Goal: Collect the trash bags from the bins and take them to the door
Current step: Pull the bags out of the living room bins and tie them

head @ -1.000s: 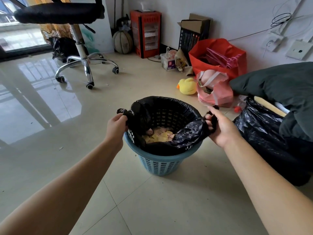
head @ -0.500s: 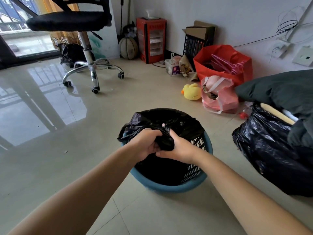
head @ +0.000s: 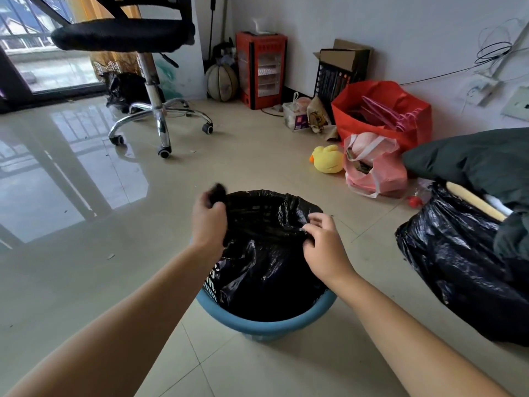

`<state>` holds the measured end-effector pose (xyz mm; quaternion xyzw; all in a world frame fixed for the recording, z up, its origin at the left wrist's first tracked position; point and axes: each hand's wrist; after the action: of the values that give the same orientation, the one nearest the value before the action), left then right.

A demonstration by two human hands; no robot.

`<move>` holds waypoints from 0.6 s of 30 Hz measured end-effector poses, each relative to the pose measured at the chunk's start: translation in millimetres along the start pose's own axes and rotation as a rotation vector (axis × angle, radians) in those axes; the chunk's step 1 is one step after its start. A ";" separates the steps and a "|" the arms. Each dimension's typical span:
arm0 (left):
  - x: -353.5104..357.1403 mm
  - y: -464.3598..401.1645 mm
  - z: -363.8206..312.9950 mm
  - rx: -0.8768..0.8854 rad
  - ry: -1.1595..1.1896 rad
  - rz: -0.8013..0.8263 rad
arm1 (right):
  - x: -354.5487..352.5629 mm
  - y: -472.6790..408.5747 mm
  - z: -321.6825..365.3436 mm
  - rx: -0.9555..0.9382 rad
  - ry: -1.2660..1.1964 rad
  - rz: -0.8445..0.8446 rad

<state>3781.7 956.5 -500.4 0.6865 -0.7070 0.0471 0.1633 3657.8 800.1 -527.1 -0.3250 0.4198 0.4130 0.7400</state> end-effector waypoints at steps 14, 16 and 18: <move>19.8 14.4 -11.8 -0.325 -0.565 0.619 | -1.9 8.4 15.9 -0.141 -0.187 0.230; 23.4 -11.9 -6.0 -0.107 -0.687 0.376 | -0.4 7.8 10.4 -0.146 -0.152 0.167; 26.7 -29.7 6.4 -0.071 -0.766 0.248 | -0.4 7.9 10.1 -0.198 -0.127 0.178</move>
<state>3809.8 927.6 -503.2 0.5578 -0.7954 -0.2170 -0.0953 3654.2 811.8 -523.4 -0.3309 0.3565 0.5363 0.6898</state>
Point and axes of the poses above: each hand's wrist, its own y-axis away from the middle knuckle, its own x-axis out of the palm, z = x × y, and after that the axes turned 15 degrees about y, right-handed
